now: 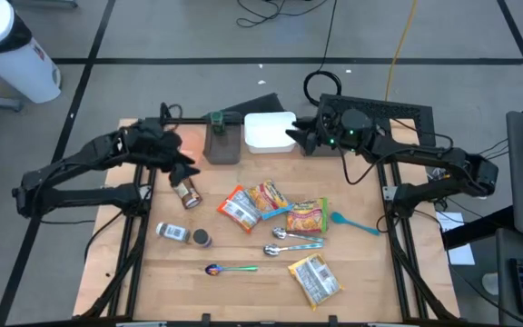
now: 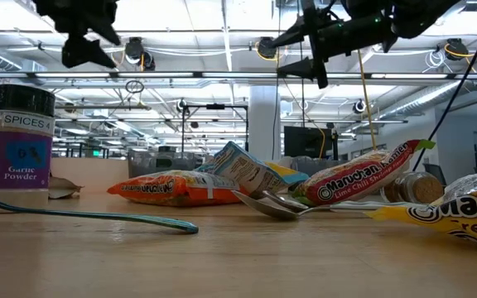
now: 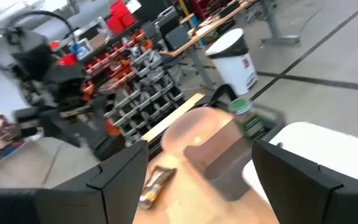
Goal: Pick & Place Food Item
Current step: Put the blue noodle pack into the right black bin
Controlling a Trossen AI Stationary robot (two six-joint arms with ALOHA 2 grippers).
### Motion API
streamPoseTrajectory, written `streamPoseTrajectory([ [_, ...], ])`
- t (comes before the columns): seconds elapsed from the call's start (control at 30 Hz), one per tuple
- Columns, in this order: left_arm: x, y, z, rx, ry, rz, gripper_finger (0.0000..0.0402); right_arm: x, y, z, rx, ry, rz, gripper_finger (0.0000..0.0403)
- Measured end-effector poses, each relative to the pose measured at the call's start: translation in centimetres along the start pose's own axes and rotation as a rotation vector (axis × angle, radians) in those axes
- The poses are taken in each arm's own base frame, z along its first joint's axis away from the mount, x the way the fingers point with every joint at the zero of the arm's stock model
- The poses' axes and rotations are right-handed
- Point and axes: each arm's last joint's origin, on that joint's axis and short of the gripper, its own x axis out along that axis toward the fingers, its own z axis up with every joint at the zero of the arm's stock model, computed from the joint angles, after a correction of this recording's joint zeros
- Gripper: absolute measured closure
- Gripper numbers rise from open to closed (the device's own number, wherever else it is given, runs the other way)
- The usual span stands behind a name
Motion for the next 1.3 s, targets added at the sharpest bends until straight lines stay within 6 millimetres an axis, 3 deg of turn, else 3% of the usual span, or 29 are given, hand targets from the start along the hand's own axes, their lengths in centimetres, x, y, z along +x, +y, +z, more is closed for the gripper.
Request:
streamPoseTrajectory([
  [0.2,-0.5,0.1,-1.9,-0.022,0.062,0.024,0.0151,0.5,2.1,-1.7,-0.002,0.021,0.005,0.0124],
  [0.47,-1.2,1.2,-5.2,-0.275,0.022,0.015,0.0151,1.7,2.8,-3.8,-0.051,0.074,0.010,0.0124],
  [0.87,-0.3,3.0,-8.1,-0.570,0.010,0.186,0.0151,1.6,3.3,-4.0,-0.055,0.193,0.229,0.0124],
  [1.03,1.6,3.3,-8.1,-0.615,0.009,0.185,0.0151,1.6,3.4,-4.1,-0.089,0.207,0.261,0.0124],
  [1.3,5.6,2.7,-5.6,-0.505,-0.103,-0.022,0.0151,1.6,3.3,-4.2,-0.101,0.221,0.253,0.0124],
])
